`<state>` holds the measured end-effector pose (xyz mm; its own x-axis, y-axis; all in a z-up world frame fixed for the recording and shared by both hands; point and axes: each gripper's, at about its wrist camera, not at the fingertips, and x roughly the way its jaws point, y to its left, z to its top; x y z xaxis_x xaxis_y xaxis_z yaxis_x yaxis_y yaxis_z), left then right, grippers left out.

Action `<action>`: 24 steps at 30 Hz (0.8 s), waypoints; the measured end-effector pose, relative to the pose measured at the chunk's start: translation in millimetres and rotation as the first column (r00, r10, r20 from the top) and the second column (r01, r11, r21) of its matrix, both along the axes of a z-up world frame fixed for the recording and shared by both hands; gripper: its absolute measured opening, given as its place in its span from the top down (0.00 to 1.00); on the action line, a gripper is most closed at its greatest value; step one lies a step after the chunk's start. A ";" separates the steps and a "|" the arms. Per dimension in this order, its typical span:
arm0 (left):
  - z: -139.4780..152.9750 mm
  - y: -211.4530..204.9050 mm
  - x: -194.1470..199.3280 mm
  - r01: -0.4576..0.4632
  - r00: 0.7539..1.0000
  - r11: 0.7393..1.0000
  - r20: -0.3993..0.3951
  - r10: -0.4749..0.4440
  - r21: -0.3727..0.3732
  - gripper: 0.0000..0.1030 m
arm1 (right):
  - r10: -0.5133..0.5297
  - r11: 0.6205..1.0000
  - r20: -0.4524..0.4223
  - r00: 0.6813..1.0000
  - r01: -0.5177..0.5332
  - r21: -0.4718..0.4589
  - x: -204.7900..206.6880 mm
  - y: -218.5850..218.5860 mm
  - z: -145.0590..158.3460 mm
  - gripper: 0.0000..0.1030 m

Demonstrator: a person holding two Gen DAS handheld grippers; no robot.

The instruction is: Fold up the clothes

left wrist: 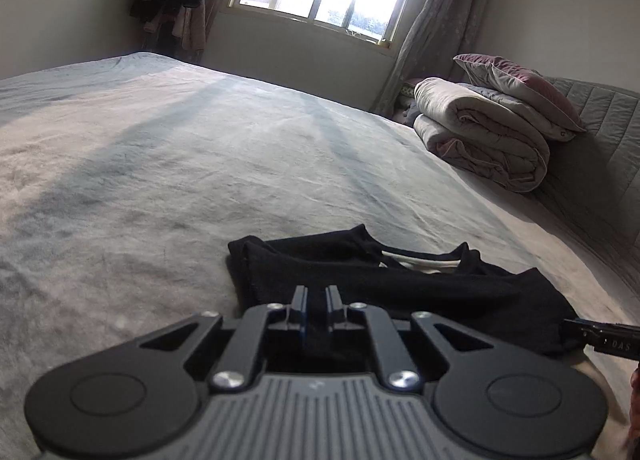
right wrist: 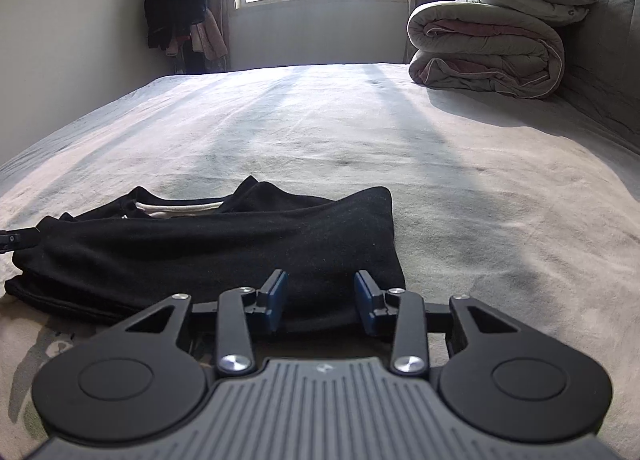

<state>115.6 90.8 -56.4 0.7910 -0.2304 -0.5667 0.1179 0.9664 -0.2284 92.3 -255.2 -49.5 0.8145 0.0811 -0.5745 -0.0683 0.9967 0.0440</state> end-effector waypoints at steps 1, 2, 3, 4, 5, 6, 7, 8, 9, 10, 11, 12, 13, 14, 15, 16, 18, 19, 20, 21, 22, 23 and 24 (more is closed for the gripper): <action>-4.3 -2.4 0.4 0.015 1.000 0.999 -0.012 -0.015 0.029 0.91 | 0.005 1.000 -0.014 1.000 -0.005 -0.010 0.8 -1.5 -4.1 0.67; -4.2 -2.0 -1.2 0.016 1.000 0.999 0.000 -0.016 0.036 0.91 | 0.011 1.000 -0.028 1.000 -0.011 -0.019 1.3 -3.0 -8.1 0.67; -1.6 -1.0 -2.2 0.013 1.000 0.999 0.001 -0.013 0.035 0.91 | 0.004 1.000 -0.032 0.999 -0.005 -0.013 0.9 -3.2 -5.5 0.67; 1.9 -0.1 -4.4 0.010 1.000 1.000 0.013 -0.010 0.029 0.91 | -0.003 1.000 -0.036 0.999 0.003 -0.005 0.3 -3.3 -2.4 0.67; 6.0 -0.2 -7.7 0.016 0.999 1.000 0.038 -0.016 0.018 0.90 | -0.005 1.000 -0.030 1.000 0.006 0.025 -1.8 -2.3 2.0 0.67; 10.1 -1.3 -11.2 0.029 0.997 1.000 0.067 -0.030 0.009 0.89 | -0.007 0.998 -0.024 1.000 0.008 0.058 -4.0 -1.2 6.6 0.63; 13.2 -3.0 -13.6 0.045 0.995 0.999 0.089 -0.045 -0.002 0.88 | 0.005 0.995 -0.018 1.000 -0.003 0.102 -5.6 0.9 11.1 0.61; 15.1 -5.7 -14.8 0.067 0.992 0.998 0.104 -0.065 -0.018 0.86 | 0.021 0.992 -0.016 1.000 -0.019 0.123 -4.9 6.5 14.8 0.61; 14.4 -10.3 -14.3 0.093 0.990 0.995 0.109 -0.089 -0.031 0.85 | 0.038 0.989 -0.014 0.999 -0.036 0.141 -4.0 12.3 18.4 0.61; 11.6 -16.4 -12.5 0.118 0.988 0.992 0.104 -0.114 -0.038 0.85 | 0.058 0.989 -0.020 0.998 -0.055 0.136 1.3 22.8 18.9 0.64; 8.9 -22.5 -10.7 0.143 0.985 0.989 0.099 -0.139 -0.045 0.85 | 0.078 0.989 -0.026 0.997 -0.074 0.128 7.0 33.6 19.1 0.65; 4.6 -28.5 -8.7 0.166 0.983 0.985 0.086 -0.162 -0.047 0.85 | 0.097 0.988 -0.033 0.995 -0.093 0.121 12.7 44.4 19.4 0.65; -1.1 -34.6 -6.3 0.184 0.981 0.982 0.060 -0.182 -0.040 0.85 | 0.117 0.987 -0.040 0.992 -0.112 0.114 18.3 55.2 19.6 0.65; -5.3 -39.0 -4.3 0.196 0.980 0.980 0.038 -0.195 -0.030 0.85 | 0.136 0.986 -0.047 0.990 -0.131 0.106 24.0 66.1 19.9 0.65; -8.6 -41.7 -3.1 0.203 0.979 0.979 0.024 -0.202 -0.019 0.85 | 0.156 0.984 -0.055 0.986 -0.150 0.099 29.6 76.9 20.1 0.66; -10.0 -42.0 -2.1 0.208 0.978 0.978 0.015 -0.208 -0.021 0.85 | 0.165 0.984 -0.071 0.984 -0.160 0.079 37.8 86.8 15.8 0.66; -10.1 -37.0 -0.9 0.221 0.975 0.974 0.000 -0.221 -0.051 0.85 | 0.182 0.983 -0.107 0.977 -0.179 0.037 54.7 106.4 6.6 0.69; -11.0 -34.2 -0.4 0.230 0.973 0.971 -0.006 -0.231 -0.066 0.85 | 0.190 0.982 -0.125 0.974 -0.189 0.016 63.1 116.2 1.9 0.67; -11.5 -32.5 -0.4 0.236 0.971 0.969 -0.010 -0.238 -0.075 0.85 | 0.185 0.982 -0.120 0.975 -0.187 -0.006 70.2 121.1 0.5 0.67; -11.6 -32.2 -0.7 0.239 0.971 0.968 -0.012 -0.241 -0.078 0.85 | 0.176 0.984 -0.120 0.977 -0.179 -0.012 79.6 124.5 1.0 0.66; -11.4 -33.1 -0.9 0.242 0.970 0.967 -0.013 -0.244 -0.073 0.85 | 0.167 0.985 -0.120 0.978 -0.171 -0.017 89.1 127.8 1.6 0.64; -11.0 -34.5 -1.0 0.244 0.969 0.968 -0.013 -0.246 -0.065 0.85 | 0.166 0.986 -0.115 0.979 -0.169 -0.016 96.7 128.5 2.2 0.63; -10.6 -35.8 -0.9 0.246 0.969 0.968 -0.012 -0.247 -0.057 0.85 | 0.167 0.985 -0.109 0.980 -0.170 -0.020 103.6 128.8 2.1 0.64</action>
<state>114.7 55.0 -67.1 0.6952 -0.4479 -0.5622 0.3456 0.8941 -0.2850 195.9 -126.3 -47.4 0.7247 0.1939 -0.6613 -0.2319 0.9723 0.0310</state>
